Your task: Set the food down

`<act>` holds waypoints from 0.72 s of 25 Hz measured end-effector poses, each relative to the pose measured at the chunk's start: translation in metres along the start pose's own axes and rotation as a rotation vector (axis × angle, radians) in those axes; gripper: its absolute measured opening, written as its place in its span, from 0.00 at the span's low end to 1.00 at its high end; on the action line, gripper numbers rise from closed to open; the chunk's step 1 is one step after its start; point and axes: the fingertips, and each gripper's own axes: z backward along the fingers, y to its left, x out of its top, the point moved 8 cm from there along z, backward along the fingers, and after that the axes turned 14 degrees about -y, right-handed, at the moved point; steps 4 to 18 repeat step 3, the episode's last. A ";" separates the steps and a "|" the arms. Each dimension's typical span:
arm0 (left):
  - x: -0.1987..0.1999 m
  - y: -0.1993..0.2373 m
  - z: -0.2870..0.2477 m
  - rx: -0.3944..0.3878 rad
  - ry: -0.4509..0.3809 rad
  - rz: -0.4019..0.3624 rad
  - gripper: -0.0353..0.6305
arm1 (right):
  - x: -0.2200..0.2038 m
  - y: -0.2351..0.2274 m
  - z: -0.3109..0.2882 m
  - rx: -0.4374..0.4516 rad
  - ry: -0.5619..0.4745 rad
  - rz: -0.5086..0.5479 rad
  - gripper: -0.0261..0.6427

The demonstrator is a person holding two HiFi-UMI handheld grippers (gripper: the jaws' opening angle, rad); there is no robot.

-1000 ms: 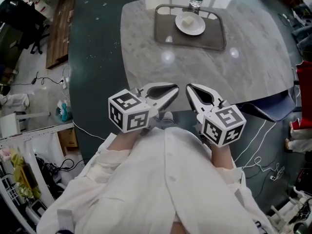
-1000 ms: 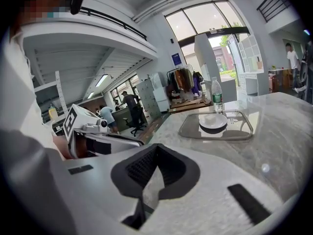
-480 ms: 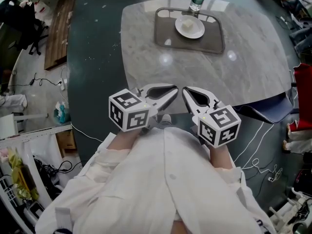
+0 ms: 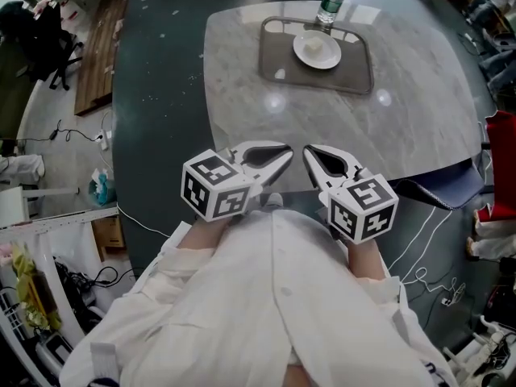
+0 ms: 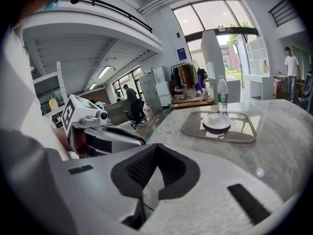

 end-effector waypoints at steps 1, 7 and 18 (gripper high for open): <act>0.000 -0.001 0.001 0.000 -0.001 -0.001 0.10 | 0.000 0.001 0.000 0.000 0.003 0.000 0.04; 0.001 -0.002 0.002 -0.003 -0.003 0.000 0.10 | -0.001 0.002 0.001 0.001 0.008 0.001 0.04; 0.001 -0.002 0.002 -0.003 -0.003 0.000 0.10 | -0.001 0.002 0.001 0.001 0.008 0.001 0.04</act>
